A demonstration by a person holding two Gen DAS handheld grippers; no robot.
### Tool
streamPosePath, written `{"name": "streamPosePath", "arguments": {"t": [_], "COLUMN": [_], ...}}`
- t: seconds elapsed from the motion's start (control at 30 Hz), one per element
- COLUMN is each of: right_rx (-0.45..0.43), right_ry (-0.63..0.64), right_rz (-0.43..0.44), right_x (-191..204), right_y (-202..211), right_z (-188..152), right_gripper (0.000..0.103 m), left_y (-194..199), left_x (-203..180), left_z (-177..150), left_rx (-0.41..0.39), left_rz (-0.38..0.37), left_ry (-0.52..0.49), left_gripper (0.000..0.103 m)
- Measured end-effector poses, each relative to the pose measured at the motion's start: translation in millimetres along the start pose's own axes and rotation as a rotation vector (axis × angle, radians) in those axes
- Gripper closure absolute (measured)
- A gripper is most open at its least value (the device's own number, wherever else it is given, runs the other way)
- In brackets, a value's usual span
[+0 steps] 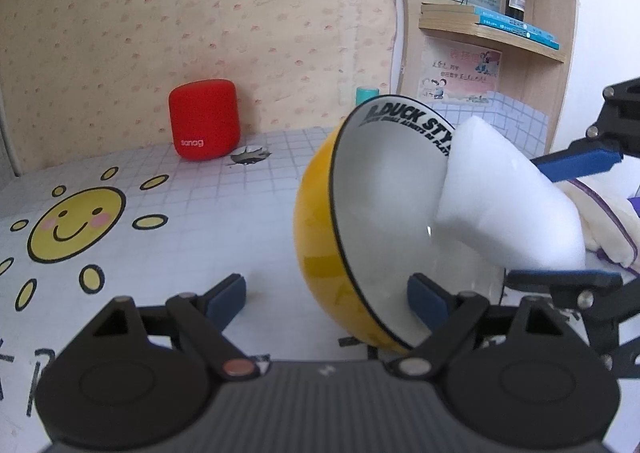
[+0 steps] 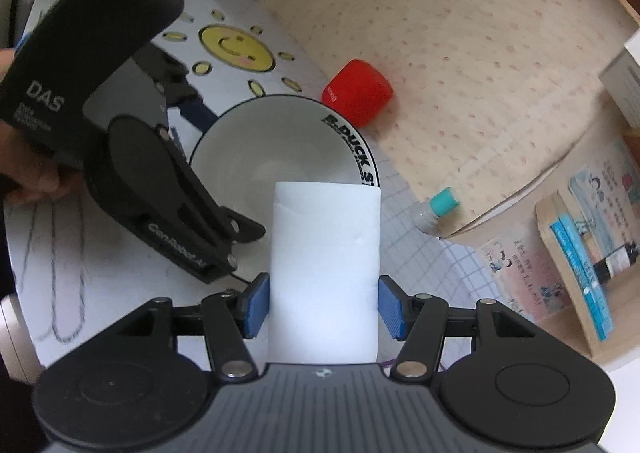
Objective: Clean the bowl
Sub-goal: 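Hold the tilted bowl with the left gripper while the right gripper scrubs the sponge inside, then lift the sponge out of the bowl with the right gripper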
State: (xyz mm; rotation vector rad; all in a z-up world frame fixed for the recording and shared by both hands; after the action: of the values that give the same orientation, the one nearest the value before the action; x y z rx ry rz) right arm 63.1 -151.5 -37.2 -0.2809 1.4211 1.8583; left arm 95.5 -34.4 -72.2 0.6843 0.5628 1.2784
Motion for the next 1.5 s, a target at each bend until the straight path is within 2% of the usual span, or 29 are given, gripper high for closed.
{"name": "streamPosePath", "arguments": {"t": [0.1, 0.23, 0.43, 0.63, 0.77, 1.17, 1.4, 1.47, 1.5], "right_rx": [0.009, 0.02, 0.07, 0.041, 0.016, 0.025, 0.05, 0.052, 0.047], "right_ry": [0.059, 0.048, 0.049, 0.046, -0.001, 0.023, 0.045, 0.054, 0.053], "right_rz": [0.005, 0.025, 0.023, 0.045, 0.026, 0.038, 0.027, 0.015, 0.008], "right_x": [2.9, -2.2, -8.6, -10.4, -15.2, -9.6, -8.1, -7.8, -8.0], "right_y": [-1.7, -4.6, -8.7, -9.0, -8.7, -12.2, -12.4, -12.9, -12.6], "right_z": [2.8, 2.3, 11.2, 17.5, 14.5, 14.6, 18.3, 18.7, 17.6], "right_gripper": [0.047, 0.047, 0.045, 0.045, 0.046, 0.045, 0.045, 0.043, 0.038], "left_y": [1.2, 3.8, 7.4, 4.2, 3.9, 11.3, 12.0, 10.2, 9.6], "left_x": [0.5, 2.6, -2.6, -0.9, 0.4, 1.6, 1.1, 0.5, 0.2], "left_z": [-0.4, -1.0, -1.7, -0.5, -0.5, -2.7, -2.1, -1.3, -1.1], "left_rx": [-0.01, -0.027, -0.052, -0.032, -0.031, -0.086, -0.088, -0.076, -0.07], "left_rz": [-0.007, -0.019, -0.031, -0.026, -0.033, -0.054, -0.058, -0.046, -0.044], "left_ry": [0.003, 0.018, -0.011, 0.008, 0.015, 0.016, 0.019, 0.022, 0.022], "left_gripper": [0.015, 0.015, 0.014, 0.013, 0.013, 0.012, 0.01, 0.009, 0.009]}}
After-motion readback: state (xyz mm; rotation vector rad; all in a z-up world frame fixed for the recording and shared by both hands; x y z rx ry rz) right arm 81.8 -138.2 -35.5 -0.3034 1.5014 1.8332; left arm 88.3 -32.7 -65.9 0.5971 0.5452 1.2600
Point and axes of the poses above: each gripper's, at about its wrist camera, not at the fingertips, and y roughly against the way its jaws point, x to its left, z to its top, the point moved 2 cm from there along -y, roughly the way its jaws point, and after that the axes turned 9 degrees about x, right-handed, at the moved point
